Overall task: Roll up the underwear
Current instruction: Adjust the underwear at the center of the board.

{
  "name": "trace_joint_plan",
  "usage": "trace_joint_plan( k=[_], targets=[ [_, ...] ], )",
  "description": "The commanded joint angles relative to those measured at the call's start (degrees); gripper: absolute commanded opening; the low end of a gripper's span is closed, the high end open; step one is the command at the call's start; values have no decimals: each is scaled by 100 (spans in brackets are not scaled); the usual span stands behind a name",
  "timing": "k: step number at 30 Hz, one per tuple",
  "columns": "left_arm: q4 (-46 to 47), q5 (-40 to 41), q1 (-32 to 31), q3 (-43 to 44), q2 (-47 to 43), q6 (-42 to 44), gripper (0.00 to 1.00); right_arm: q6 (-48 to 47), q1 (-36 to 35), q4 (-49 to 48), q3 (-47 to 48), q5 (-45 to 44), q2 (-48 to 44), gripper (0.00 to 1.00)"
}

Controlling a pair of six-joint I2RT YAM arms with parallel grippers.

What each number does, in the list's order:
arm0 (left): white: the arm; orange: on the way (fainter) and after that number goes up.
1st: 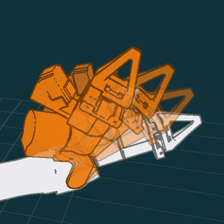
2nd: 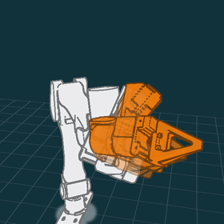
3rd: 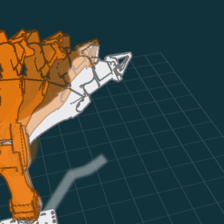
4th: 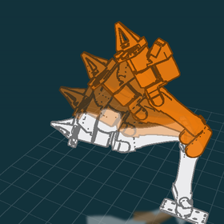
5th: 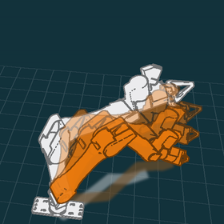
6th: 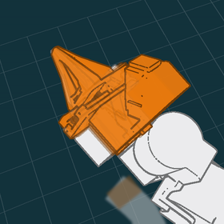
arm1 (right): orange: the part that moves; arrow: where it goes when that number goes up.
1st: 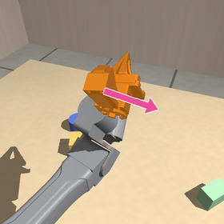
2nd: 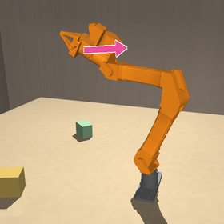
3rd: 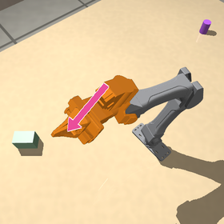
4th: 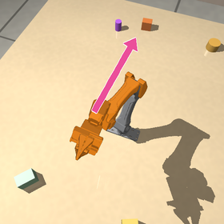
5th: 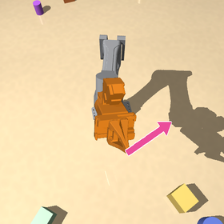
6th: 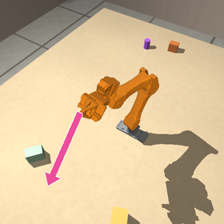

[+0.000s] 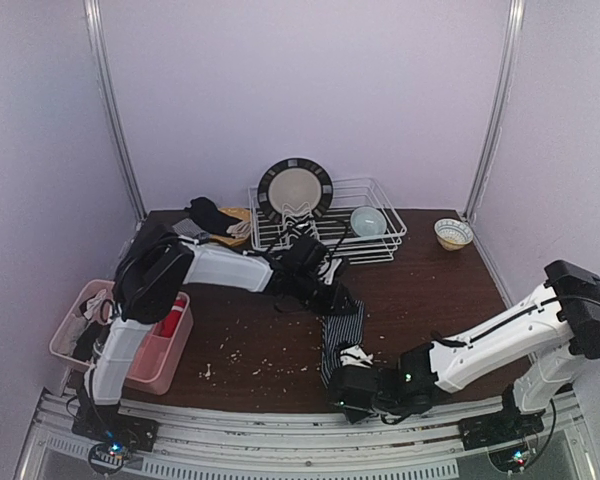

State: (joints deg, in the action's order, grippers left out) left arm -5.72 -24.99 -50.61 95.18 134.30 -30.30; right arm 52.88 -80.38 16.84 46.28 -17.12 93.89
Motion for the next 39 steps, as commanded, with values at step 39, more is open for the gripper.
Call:
trace_joint_plan(
  k=[39],
  targets=[
    [-1947, 3564, -1099, -5328, -7988, -1135, 97, -101, 222, -66, 1204, 593, 960, 20]
  ],
)
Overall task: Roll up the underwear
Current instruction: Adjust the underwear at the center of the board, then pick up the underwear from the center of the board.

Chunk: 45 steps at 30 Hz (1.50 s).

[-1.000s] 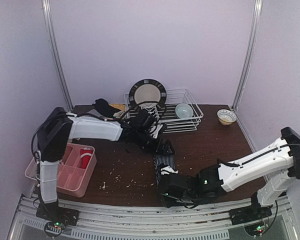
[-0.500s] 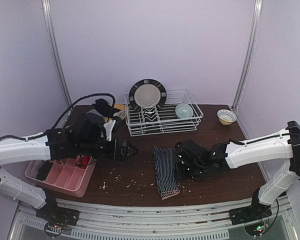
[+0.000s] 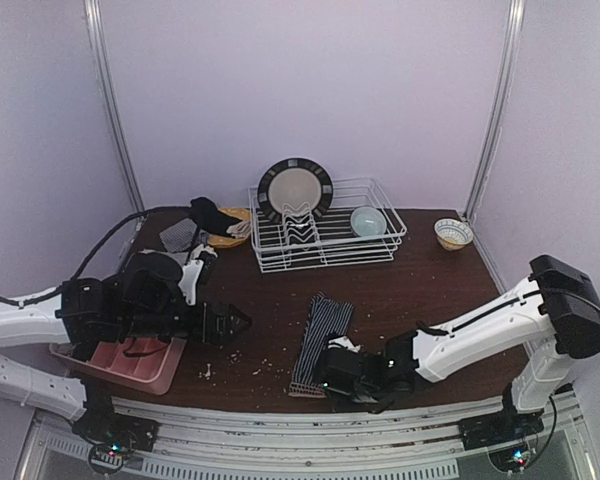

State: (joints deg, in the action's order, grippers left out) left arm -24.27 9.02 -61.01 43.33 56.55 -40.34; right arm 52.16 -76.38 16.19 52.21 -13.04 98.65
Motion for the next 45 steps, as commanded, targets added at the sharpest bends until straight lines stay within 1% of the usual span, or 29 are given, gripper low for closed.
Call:
trace_joint_plan(
  k=[1, 3, 7, 8, 9, 11, 12, 14, 15, 17, 22, 29, 37, 41, 43, 45],
  targets=[
    [-120, 200, -60, -186, -280, -155, 97, -136, -211, 82, 818, 163, 523, 21],
    [-226, 260, -68, -232, -403, -191, 98, -338, -271, 466, 1110, -82, 384, 25],
    [-402, 395, -69, -343, -641, -225, 98, -752, -309, 1151, 973, -493, -323, 39],
    [-442, 425, -69, -357, -690, -231, 98, -980, -310, 1248, 937, -537, -484, 42],
    [-465, 450, -69, -370, -723, -236, 98, -1230, -308, 1295, 914, -513, -616, 46],
    [-488, 504, -69, -403, -770, -224, 98, -2013, -302, 1110, 932, -116, -713, 59],
    [-490, 543, -69, -414, -777, -221, 98, -2522, -299, 1121, 1052, 20, -653, 65],
    [-507, 610, -69, -428, -754, -227, 98, -3033, -301, 1315, 1456, 268, -335, 73],
    [-514, 626, -69, -430, -722, -236, 98, -3336, -299, 1477, 1682, 316, -103, 75],
    [-517, 629, -69, -448, -656, -282, 98, -3654, -291, 1704, 2163, 432, 359, 77],
    [-526, 584, -69, -462, -480, -340, 98, -4003, -226, 1861, 2888, 380, 1242, 77],
    [-544, 661, -68, -506, -444, -352, 98, -4175, 1, 1928, 3266, 367, 1751, 73],
    [-508, 715, -69, -560, -346, -318, 98, -4266, 145, 1984, 3337, 644, 2040, 58],
    [-507, 729, -69, -556, -317, -316, 98, -4204, 148, 2057, 3383, 783, 2218, 54],
    [-507, 748, -69, -573, -341, -333, 98, -4157, 145, 2091, 3380, 858, 2324, 49],
    [-536, 807, -69, -617, -406, -370, 98, -4070, 146, 2106, 3327, 887, 2418, 40]
  ],
)
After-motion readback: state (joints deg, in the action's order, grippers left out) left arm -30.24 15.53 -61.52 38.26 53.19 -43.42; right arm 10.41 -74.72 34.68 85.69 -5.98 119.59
